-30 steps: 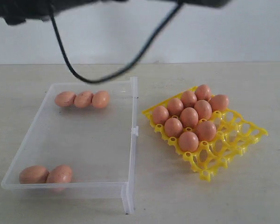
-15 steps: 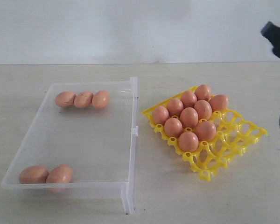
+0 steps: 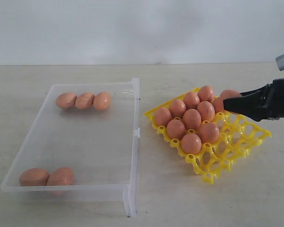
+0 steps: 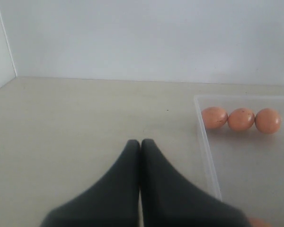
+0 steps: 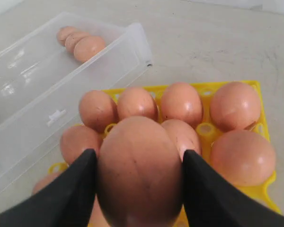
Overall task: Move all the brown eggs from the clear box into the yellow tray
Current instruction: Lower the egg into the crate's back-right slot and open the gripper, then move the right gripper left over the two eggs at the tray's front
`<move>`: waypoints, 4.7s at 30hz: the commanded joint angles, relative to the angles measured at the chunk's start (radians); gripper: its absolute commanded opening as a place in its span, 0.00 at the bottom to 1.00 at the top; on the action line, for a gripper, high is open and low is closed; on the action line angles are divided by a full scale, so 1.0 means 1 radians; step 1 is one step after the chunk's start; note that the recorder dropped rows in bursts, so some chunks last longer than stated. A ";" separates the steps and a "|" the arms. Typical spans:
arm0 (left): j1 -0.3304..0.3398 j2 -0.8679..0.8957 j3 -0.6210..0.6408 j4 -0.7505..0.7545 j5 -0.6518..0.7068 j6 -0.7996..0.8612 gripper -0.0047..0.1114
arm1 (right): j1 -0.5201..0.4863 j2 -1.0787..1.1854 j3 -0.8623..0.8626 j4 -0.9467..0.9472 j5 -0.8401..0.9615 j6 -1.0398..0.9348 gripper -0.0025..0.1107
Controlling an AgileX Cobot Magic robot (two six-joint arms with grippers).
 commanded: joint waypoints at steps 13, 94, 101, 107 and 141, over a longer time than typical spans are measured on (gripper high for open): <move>-0.003 -0.003 -0.004 -0.005 -0.001 0.001 0.00 | -0.007 0.167 -0.014 0.100 -0.040 -0.081 0.02; -0.003 -0.003 -0.004 -0.005 -0.001 0.001 0.00 | 0.400 -0.002 -0.054 0.358 -0.162 -0.102 0.02; -0.003 -0.003 -0.004 -0.005 -0.001 0.001 0.00 | 0.891 -0.008 -0.347 0.468 0.410 -0.133 0.02; -0.003 -0.003 -0.004 -0.005 -0.001 0.001 0.00 | 1.193 0.113 -0.699 0.556 1.589 -0.255 0.02; -0.003 -0.003 -0.004 -0.005 -0.001 0.001 0.00 | 1.186 0.467 -1.209 1.811 2.280 -0.592 0.61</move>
